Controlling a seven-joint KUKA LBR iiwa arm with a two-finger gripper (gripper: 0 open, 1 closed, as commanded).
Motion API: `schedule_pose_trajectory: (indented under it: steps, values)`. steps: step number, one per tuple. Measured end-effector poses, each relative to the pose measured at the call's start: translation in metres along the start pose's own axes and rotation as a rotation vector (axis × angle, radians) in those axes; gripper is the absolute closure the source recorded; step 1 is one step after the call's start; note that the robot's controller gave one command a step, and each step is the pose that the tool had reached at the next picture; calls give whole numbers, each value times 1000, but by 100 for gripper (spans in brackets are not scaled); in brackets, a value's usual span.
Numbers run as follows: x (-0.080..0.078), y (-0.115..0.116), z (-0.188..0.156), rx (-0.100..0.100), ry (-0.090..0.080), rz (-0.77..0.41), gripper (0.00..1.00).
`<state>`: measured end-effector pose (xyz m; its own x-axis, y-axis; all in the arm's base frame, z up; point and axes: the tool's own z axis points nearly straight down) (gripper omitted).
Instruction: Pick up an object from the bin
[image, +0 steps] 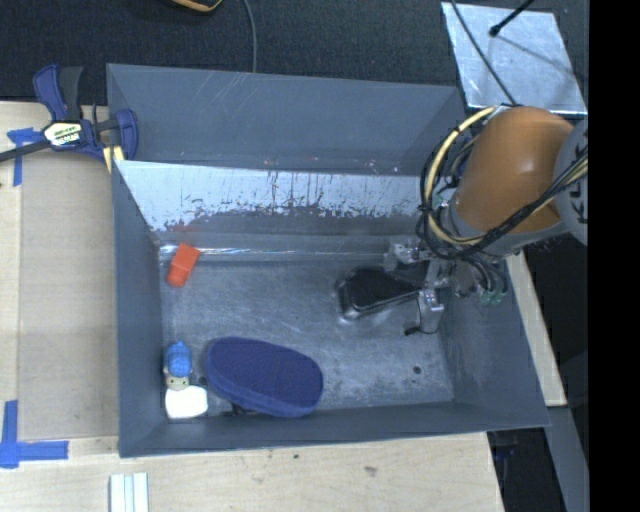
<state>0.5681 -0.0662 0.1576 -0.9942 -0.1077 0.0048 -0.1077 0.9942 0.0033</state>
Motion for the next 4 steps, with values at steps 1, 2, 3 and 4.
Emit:
schedule_pose_trajectory:
  steps: [1,2,3,4]
  values:
    - [6,-16,-145,6,-19,105,0]
    - [19,20,0,1,0,22,0]
    - [-30,37,64,6,-20,224,0]
    - [-32,36,59,7,-28,222,100]
